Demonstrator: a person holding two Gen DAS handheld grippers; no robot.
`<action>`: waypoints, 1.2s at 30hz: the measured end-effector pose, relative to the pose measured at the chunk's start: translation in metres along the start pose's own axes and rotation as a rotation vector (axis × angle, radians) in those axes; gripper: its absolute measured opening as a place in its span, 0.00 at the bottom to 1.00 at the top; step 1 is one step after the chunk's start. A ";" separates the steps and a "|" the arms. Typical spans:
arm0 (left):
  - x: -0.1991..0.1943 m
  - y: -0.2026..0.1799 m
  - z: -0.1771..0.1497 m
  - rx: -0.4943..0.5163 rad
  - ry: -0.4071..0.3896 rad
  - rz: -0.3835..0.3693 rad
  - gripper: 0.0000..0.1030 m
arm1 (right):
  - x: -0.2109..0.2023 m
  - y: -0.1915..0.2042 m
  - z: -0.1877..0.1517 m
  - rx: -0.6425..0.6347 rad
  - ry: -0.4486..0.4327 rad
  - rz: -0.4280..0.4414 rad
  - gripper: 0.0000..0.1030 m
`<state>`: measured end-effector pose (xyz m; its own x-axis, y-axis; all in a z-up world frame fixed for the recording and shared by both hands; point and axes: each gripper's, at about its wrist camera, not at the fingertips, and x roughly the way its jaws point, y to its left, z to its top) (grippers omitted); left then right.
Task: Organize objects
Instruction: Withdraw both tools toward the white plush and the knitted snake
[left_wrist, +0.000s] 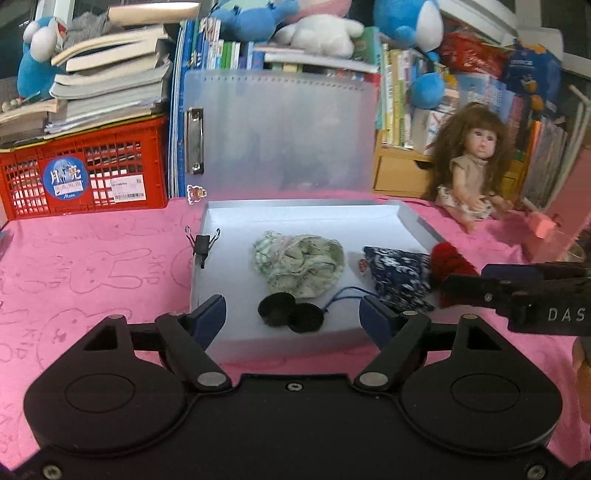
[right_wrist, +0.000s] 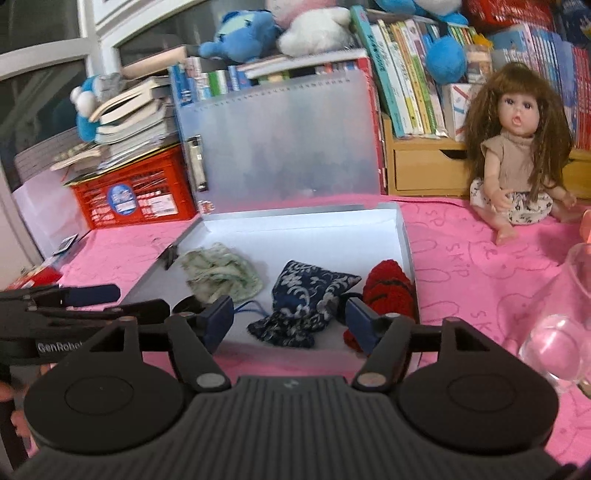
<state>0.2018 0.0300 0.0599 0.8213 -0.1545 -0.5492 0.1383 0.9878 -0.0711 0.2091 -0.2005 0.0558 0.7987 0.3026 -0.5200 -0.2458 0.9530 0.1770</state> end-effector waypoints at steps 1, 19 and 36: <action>-0.007 -0.001 -0.002 0.008 -0.004 -0.004 0.77 | -0.005 0.002 -0.002 -0.013 0.000 0.004 0.78; -0.080 0.006 -0.063 0.068 -0.009 -0.025 0.80 | -0.063 0.031 -0.060 -0.157 0.062 0.102 0.82; -0.070 0.012 -0.087 0.059 0.023 -0.025 0.80 | -0.058 0.047 -0.089 -0.258 0.149 0.137 0.61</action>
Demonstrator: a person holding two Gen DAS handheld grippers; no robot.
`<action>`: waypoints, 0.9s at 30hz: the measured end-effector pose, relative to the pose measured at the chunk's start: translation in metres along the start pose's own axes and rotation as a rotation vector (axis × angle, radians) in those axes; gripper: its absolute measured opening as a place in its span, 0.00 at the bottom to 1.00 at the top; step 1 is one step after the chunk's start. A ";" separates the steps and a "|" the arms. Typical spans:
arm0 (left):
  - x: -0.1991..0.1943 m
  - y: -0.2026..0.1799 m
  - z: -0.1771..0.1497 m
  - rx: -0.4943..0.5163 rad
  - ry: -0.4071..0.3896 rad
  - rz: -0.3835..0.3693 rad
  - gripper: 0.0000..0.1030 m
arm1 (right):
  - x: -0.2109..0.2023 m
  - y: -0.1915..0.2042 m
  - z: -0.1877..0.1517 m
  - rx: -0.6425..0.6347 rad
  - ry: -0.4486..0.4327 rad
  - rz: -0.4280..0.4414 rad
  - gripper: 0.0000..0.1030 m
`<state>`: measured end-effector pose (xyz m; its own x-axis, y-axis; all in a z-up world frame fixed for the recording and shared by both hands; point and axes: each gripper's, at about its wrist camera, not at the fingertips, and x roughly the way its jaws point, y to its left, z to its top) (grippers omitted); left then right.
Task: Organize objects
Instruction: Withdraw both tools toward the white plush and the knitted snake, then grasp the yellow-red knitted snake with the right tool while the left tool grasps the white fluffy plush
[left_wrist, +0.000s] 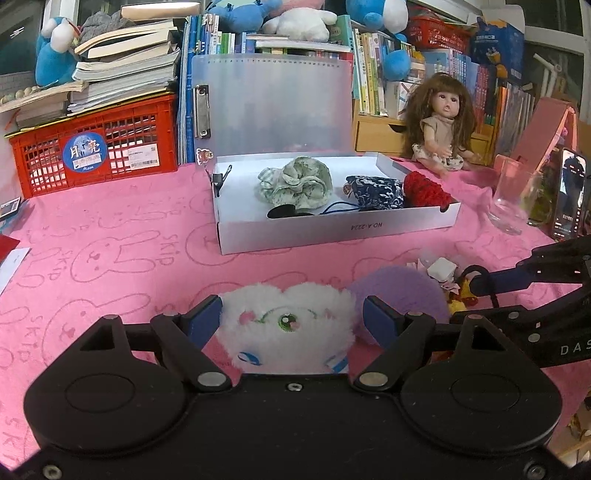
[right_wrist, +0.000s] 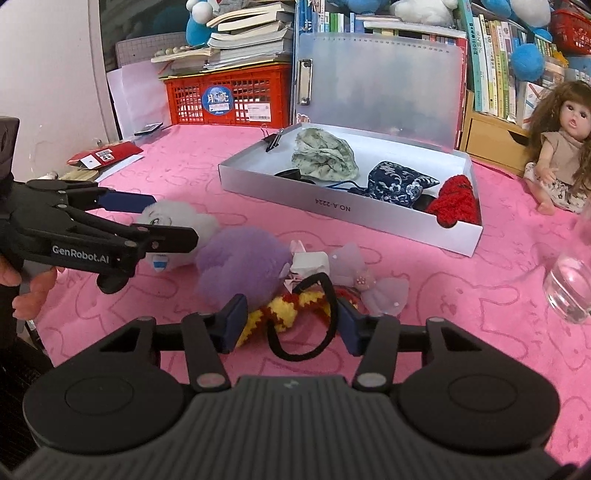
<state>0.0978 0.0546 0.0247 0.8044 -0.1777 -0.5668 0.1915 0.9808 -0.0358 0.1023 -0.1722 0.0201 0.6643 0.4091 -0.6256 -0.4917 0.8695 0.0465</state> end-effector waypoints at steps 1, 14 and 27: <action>0.000 0.000 0.000 -0.001 -0.002 0.000 0.80 | 0.001 0.000 0.000 0.000 0.001 0.002 0.61; 0.003 0.002 -0.006 -0.002 -0.008 0.009 0.80 | 0.007 0.001 0.001 0.019 0.009 0.031 0.55; 0.005 0.007 -0.011 -0.030 0.003 0.004 0.81 | 0.011 0.003 -0.004 0.030 0.019 0.049 0.53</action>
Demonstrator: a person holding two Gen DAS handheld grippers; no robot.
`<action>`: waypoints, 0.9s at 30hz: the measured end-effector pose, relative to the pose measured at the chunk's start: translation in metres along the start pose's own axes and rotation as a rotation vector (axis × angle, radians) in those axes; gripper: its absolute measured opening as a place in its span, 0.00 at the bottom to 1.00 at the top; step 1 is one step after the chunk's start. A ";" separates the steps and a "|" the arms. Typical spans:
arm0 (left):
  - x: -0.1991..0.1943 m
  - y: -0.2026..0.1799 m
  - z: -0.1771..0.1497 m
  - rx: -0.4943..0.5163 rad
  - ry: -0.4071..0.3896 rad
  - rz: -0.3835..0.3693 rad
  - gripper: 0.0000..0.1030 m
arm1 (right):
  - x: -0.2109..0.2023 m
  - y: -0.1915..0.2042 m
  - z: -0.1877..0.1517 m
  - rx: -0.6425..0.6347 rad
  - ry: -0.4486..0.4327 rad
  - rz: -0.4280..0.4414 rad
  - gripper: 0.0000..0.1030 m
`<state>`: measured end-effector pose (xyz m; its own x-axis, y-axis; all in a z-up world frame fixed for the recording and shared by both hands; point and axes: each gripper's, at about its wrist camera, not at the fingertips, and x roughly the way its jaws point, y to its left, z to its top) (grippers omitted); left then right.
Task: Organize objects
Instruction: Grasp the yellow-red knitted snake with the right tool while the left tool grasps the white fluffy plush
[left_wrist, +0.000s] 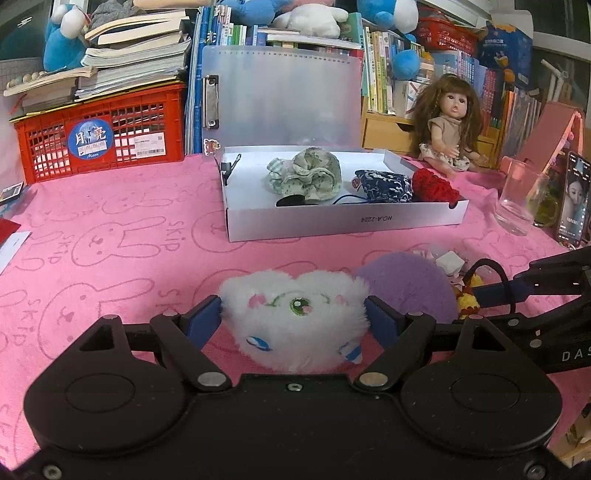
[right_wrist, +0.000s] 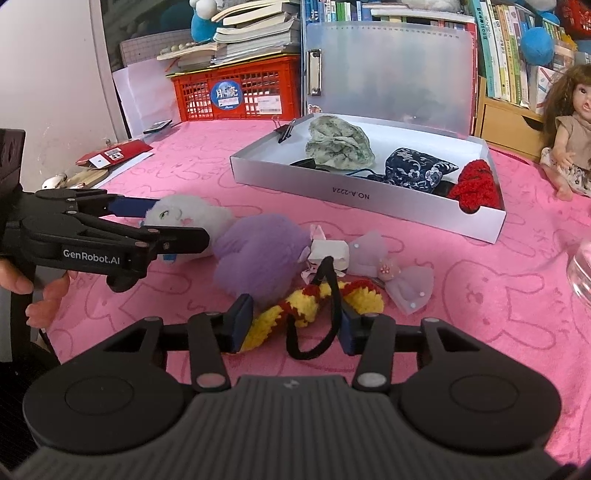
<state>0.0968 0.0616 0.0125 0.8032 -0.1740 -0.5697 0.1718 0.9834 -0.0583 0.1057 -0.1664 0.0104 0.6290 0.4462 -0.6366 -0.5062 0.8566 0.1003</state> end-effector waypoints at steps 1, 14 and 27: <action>0.000 -0.001 -0.001 0.002 0.000 0.001 0.81 | 0.001 0.000 0.000 0.000 -0.001 -0.001 0.54; -0.001 0.001 -0.005 -0.020 -0.013 -0.014 0.70 | -0.002 0.002 -0.003 0.011 -0.017 -0.001 0.40; -0.020 -0.008 0.002 -0.005 -0.051 -0.027 0.69 | -0.023 0.003 0.002 0.039 -0.078 -0.058 0.27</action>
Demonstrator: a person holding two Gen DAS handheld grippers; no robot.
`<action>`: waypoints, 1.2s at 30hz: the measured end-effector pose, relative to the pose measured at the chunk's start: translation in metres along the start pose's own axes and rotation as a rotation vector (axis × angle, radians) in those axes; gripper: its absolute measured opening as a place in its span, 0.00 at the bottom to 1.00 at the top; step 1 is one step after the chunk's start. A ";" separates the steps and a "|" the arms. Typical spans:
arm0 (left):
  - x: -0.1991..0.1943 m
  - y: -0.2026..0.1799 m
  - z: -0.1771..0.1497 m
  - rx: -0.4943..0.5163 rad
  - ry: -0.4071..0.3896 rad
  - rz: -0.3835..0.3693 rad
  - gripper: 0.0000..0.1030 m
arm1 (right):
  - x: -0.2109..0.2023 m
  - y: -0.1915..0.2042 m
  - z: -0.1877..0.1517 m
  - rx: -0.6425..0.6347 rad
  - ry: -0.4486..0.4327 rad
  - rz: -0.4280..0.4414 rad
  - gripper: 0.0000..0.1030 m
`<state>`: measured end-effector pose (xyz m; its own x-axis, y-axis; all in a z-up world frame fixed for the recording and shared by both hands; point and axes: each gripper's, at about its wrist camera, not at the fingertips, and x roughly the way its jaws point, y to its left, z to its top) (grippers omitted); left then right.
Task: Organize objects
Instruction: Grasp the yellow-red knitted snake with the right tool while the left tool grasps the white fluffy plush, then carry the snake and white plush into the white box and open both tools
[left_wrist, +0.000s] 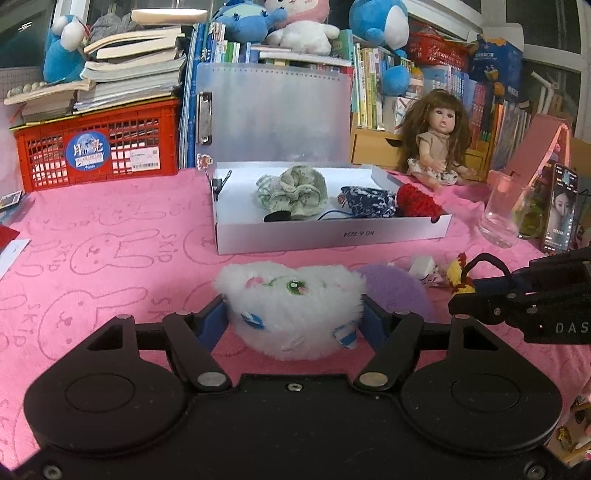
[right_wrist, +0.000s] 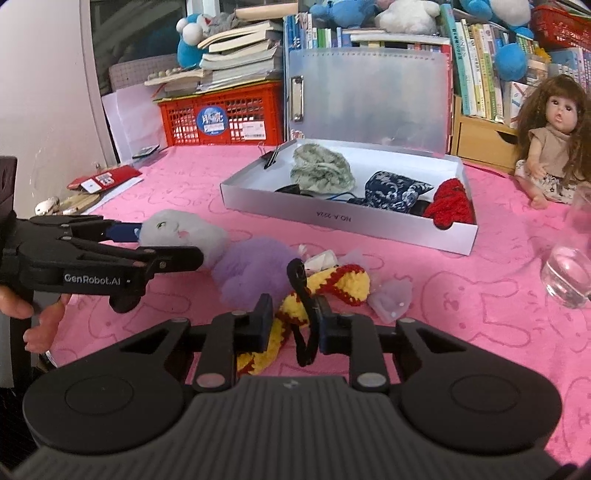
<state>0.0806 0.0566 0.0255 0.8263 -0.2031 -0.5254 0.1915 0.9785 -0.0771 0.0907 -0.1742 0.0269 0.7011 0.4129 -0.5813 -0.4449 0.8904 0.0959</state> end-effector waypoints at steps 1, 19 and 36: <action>-0.001 -0.001 0.001 0.001 -0.003 0.000 0.69 | -0.001 -0.001 0.001 0.006 -0.004 -0.003 0.27; 0.023 0.012 0.095 -0.067 -0.010 0.008 0.69 | 0.000 -0.059 0.084 0.172 0.000 -0.102 0.27; 0.150 0.021 0.165 -0.169 0.044 0.058 0.69 | 0.092 -0.123 0.158 0.329 0.058 -0.149 0.27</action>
<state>0.2962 0.0406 0.0850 0.8087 -0.1483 -0.5693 0.0497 0.9815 -0.1851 0.2975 -0.2153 0.0896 0.7079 0.2711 -0.6522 -0.1309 0.9578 0.2561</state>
